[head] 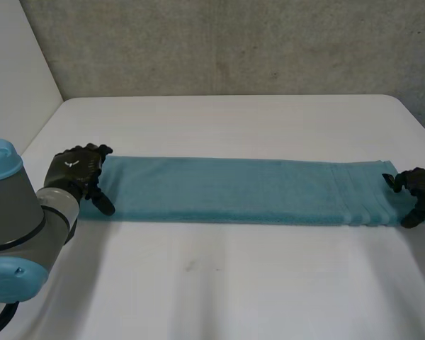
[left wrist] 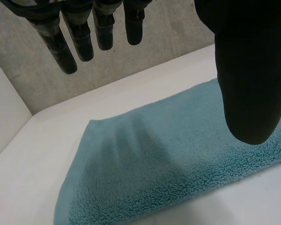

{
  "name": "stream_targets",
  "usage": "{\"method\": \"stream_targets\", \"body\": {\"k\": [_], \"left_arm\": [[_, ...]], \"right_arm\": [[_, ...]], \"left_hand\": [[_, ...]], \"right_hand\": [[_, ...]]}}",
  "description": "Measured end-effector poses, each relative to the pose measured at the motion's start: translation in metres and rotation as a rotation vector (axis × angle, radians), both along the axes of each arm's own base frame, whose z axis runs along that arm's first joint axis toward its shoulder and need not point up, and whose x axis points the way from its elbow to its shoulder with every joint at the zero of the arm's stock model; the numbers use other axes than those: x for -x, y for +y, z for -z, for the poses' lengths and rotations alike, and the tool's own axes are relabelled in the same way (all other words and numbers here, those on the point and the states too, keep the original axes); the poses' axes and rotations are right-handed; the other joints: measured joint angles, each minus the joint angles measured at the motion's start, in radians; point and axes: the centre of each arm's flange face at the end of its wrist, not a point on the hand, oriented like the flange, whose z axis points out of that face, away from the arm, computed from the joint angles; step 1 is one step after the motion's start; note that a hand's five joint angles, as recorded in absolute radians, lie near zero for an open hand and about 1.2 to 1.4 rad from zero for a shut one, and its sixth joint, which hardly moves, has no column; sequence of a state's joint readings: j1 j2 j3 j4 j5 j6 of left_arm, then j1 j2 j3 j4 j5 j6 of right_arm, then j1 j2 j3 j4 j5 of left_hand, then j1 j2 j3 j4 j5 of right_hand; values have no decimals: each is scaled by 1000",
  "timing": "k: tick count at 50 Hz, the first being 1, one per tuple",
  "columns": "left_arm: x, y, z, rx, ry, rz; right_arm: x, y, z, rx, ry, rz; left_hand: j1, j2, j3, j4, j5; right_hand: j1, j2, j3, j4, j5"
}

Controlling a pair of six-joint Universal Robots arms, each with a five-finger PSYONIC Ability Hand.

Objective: Fold the laundry

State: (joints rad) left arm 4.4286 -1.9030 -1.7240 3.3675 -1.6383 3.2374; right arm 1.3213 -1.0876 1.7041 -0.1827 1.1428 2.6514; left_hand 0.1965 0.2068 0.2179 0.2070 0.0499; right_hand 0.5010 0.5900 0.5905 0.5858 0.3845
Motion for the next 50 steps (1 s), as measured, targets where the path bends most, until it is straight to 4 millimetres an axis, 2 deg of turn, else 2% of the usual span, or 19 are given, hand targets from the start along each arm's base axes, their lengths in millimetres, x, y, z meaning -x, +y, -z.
{"method": "stream_targets", "body": {"k": [14,16,18,26,28,30,31,35,36,39,41,44,45,46,47,48,50], "left_arm": [[2,1,3,-8,-1,8],[2,1,3,-7,-1,8],[2,1,3,-7,-1,7],[1,0,3,-7,-1,4],[1,0,3,-6,-1,3],[1,0,2,-4,-1,2],[1,0,2,-4,-1,2],[0,0,1,-1,0,0],[0,0,1,-1,0,0],[0,0,0,1,1,-1],[0,0,0,2,1,-2],[0,0,0,3,1,-3],[0,0,0,3,1,-3],[0,0,-1,3,1,-3],[0,0,-1,3,1,-3],[0,0,-1,4,1,-4],[0,0,-1,5,1,-4]], "right_arm": [[2,-6,11,-12,5,1],[2,-7,12,-12,6,2],[3,-9,12,-9,8,5],[11,-17,10,4,29,48],[18,-20,8,12,48,89],[38,-28,2,32,94,193],[38,-28,2,32,94,193],[82,-41,-15,86,227,384],[82,-41,-15,86,227,384],[104,-47,-25,111,321,455],[111,-50,-32,126,374,471],[104,-53,-39,151,410,450],[96,-54,-43,166,414,433],[81,-56,-48,190,411,396],[81,-56,-48,190,411,396],[54,-56,-57,231,397,338],[30,-55,-64,265,378,287]], "left_hand": [[0,0,0,0,0],[0,0,0,0,0],[0,0,0,0,0],[0,0,0,0,0],[0,0,0,0,0],[0,0,0,0,0],[0,0,0,0,0],[0,0,0,0,0],[0,0,0,0,0],[0,0,0,0,0],[0,0,0,0,0],[0,0,0,0,0],[0,0,0,0,0],[0,0,0,0,0],[0,0,0,0,0],[0,0,0,0,0],[0,0,0,0,0]], "right_hand": [[96,102,104,108,104],[390,460,444,449,434],[459,575,564,574,553],[459,592,592,606,566],[459,592,592,606,566],[459,592,592,606,566],[459,592,592,606,566],[459,592,593,606,570],[459,592,593,606,570],[459,592,595,606,579],[459,592,595,606,582],[459,592,596,607,585],[459,592,596,607,585],[459,592,597,607,593],[459,592,597,607,593],[459,592,597,607,594],[459,592,597,607,594]]}}
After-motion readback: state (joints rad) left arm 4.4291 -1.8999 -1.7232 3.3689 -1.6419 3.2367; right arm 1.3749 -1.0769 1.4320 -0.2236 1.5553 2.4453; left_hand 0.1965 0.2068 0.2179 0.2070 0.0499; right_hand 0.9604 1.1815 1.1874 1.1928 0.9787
